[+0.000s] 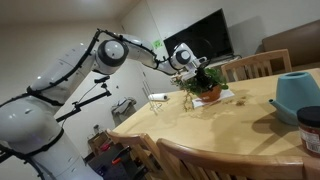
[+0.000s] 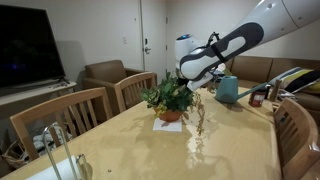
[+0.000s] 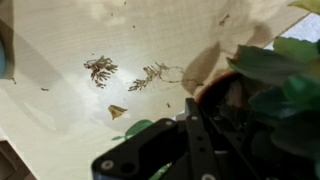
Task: Move the flower pot to the left
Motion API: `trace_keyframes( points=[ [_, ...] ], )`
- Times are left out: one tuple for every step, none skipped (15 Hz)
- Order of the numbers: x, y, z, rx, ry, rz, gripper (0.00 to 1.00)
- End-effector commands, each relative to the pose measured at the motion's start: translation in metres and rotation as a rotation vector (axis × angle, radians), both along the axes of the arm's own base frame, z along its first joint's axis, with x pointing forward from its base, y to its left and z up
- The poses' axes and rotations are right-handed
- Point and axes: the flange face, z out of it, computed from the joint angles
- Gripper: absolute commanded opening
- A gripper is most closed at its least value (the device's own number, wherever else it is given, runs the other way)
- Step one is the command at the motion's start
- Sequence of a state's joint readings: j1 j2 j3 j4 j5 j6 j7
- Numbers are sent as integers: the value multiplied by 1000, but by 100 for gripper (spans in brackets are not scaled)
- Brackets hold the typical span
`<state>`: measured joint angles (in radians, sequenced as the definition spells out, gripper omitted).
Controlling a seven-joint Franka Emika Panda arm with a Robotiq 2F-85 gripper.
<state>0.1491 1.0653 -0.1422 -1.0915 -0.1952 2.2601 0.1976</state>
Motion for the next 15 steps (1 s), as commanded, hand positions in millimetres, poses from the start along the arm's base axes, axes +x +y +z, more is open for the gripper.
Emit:
trace_keyframes(
  points=[
    [-17,-1,-22,23,76,-11,29],
    [-15,-5,-19,37,68,-20,31],
    [-13,-13,-15,62,64,-30,36],
    [-13,-19,-13,91,59,-43,45],
    [-13,-24,-12,128,62,-50,52],
    [-12,-32,-7,169,50,-59,61],
    [-12,-43,-5,217,44,-64,67],
    [-12,-52,-4,260,46,-63,73],
    [-12,-61,-4,300,45,-67,82],
    [-12,-70,-4,333,45,-73,88],
    [-14,-76,-5,364,52,-72,97],
    [-14,-84,-4,395,48,-72,100],
    [-14,-90,-1,420,40,-72,100],
    [-16,-94,0,442,37,-73,100],
    [-17,-98,3,457,25,-71,100]
  ],
)
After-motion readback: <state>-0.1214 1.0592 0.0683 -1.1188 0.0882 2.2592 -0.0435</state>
